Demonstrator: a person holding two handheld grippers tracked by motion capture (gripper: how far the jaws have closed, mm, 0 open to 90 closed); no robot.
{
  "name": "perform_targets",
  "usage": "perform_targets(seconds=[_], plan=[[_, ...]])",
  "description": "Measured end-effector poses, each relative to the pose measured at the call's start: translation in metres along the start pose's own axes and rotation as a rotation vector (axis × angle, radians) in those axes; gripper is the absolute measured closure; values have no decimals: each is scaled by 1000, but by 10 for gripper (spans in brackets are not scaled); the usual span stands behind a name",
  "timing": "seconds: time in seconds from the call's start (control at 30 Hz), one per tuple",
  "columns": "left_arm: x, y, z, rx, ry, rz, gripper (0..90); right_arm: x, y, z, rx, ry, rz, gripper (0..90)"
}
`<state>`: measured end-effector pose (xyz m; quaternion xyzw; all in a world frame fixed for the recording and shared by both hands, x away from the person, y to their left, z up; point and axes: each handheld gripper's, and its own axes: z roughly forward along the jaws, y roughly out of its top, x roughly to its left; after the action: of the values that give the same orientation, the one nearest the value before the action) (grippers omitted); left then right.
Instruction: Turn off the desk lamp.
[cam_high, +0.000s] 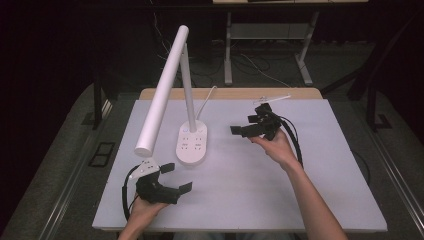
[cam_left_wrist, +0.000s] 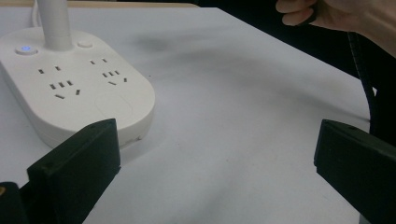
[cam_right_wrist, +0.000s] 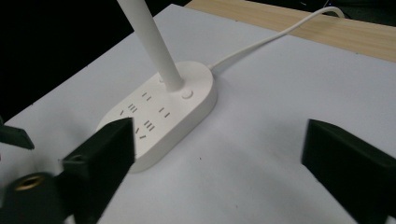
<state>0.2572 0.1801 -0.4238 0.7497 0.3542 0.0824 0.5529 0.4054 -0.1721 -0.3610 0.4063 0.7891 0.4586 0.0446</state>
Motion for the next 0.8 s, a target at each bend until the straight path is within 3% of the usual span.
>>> perform_targets(seconds=[0.47, 0.8], plan=[[-1, 0, 1, 2, 2, 4, 0, -2, -31, -52, -43, 2, 1, 6], [-2, 0, 2, 11, -2, 14, 0, 2, -67, -84, -61, -1, 18, 5]])
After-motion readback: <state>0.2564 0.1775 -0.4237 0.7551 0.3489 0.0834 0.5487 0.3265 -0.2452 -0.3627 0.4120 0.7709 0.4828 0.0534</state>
